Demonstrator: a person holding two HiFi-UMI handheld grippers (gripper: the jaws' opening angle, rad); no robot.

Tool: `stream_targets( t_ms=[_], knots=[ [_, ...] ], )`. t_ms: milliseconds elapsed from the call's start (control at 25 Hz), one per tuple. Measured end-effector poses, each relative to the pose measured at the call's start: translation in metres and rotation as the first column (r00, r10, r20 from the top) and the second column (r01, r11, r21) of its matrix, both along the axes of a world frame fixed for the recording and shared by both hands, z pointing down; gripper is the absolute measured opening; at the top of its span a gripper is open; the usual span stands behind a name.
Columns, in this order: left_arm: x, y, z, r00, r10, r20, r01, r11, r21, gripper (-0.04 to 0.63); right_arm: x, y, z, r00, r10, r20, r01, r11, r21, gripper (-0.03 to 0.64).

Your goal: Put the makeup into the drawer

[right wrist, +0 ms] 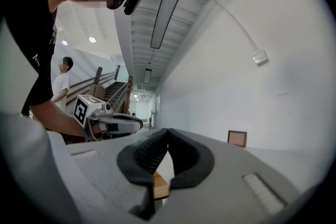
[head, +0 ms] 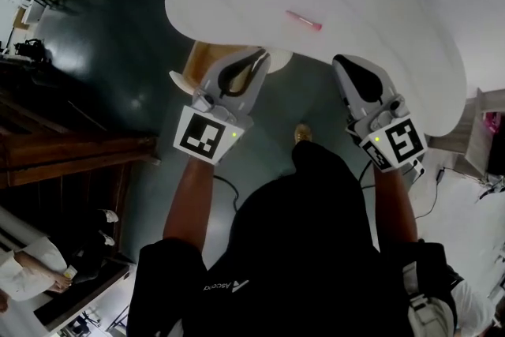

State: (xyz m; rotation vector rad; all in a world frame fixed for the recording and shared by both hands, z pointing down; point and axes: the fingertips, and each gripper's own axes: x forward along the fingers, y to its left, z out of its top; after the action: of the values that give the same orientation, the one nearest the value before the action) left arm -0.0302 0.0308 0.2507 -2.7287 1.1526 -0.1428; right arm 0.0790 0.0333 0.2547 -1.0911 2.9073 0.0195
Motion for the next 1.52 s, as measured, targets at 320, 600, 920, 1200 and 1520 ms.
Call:
stream_targets(
  t_ms=[320,600,920,1200,1520],
  knots=[
    [0.038,-0.09,0.046,0.978,0.104,0.179,-0.093,0.993,-0.069,0.045,0.03,-0.079,0.024,1.0,-0.014,-0.014,0.014,0.999,-0.045,0.003],
    [0.064,-0.142,0.088,0.926,0.192,0.325,-0.153,0.978,-0.141,0.106,0.043,-0.122,0.035,0.999,-0.035,-0.016,0.034,0.996,-0.081,0.003],
    [0.08,-0.176,0.143,0.779,0.344,0.525,-0.24,0.936,-0.257,0.138,0.057,-0.151,0.049,1.0,0.013,-0.021,-0.016,0.993,-0.12,0.003],
    [0.092,-0.196,0.184,0.638,0.478,0.604,-0.33,0.878,-0.346,0.146,0.066,-0.161,0.058,0.995,0.091,-0.038,-0.096,0.985,-0.141,0.003],
    [0.102,-0.213,0.231,0.441,0.602,0.666,-0.399,0.796,-0.455,0.146,0.08,-0.164,0.07,0.982,0.176,-0.071,-0.186,0.966,-0.18,0.003]
  ],
)
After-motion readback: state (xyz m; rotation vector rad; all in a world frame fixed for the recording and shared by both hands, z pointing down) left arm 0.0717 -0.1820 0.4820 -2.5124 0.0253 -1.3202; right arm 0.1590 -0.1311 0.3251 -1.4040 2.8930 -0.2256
